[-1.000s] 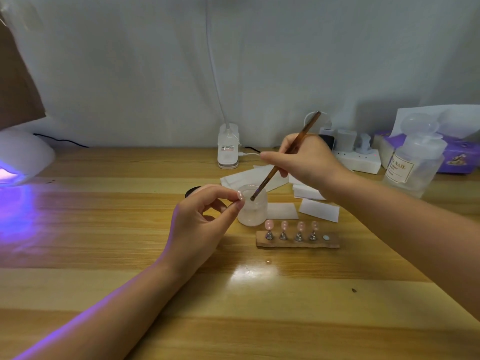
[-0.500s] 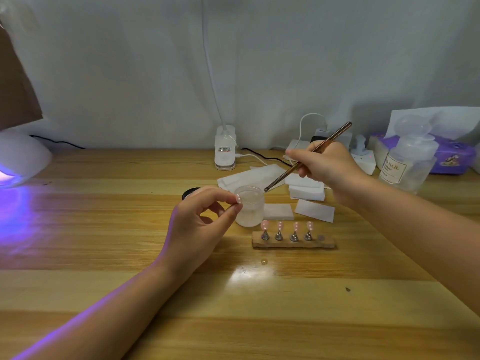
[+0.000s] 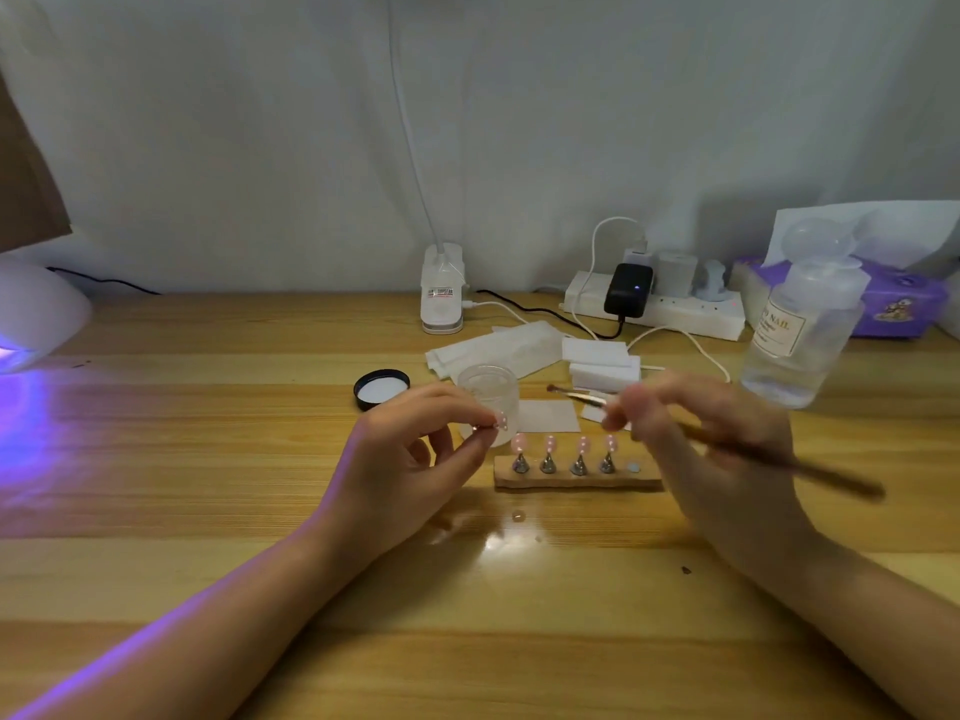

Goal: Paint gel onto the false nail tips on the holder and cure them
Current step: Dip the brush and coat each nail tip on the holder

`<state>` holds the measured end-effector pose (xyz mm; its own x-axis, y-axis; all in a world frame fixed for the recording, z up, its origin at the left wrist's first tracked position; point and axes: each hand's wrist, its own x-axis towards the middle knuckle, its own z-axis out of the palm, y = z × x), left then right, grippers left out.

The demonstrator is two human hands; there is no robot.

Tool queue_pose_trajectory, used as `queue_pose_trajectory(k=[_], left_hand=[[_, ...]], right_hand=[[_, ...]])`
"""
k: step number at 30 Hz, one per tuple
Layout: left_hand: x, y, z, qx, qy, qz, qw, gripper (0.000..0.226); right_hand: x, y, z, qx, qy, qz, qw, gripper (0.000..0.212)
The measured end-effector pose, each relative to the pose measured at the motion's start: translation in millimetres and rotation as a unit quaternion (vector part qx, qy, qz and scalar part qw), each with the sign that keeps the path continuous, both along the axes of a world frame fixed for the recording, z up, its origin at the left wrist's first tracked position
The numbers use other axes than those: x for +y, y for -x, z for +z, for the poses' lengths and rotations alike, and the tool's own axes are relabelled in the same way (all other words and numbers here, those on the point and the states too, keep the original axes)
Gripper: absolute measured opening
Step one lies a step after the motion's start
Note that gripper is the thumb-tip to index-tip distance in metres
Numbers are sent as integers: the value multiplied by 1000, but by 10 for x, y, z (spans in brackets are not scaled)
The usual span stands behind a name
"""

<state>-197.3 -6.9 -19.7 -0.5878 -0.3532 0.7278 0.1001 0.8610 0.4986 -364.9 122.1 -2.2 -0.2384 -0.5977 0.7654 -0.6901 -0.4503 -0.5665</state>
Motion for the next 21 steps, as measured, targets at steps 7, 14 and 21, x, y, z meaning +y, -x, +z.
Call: queue_pose_trajectory(k=[7, 14, 21], left_hand=[[5, 14, -21, -9, 17, -13, 1000, 18], [-2, 27, -31, -18, 17, -14, 1000, 17], [7, 24, -27, -18, 8, -16, 1000, 18]], right_hand=[[14, -137, -125, 20, 39, -27, 999, 42], [-24, -158, -181, 75, 40, -36, 996, 47], [-55, -142, -218, 88, 37, -50, 994, 53]])
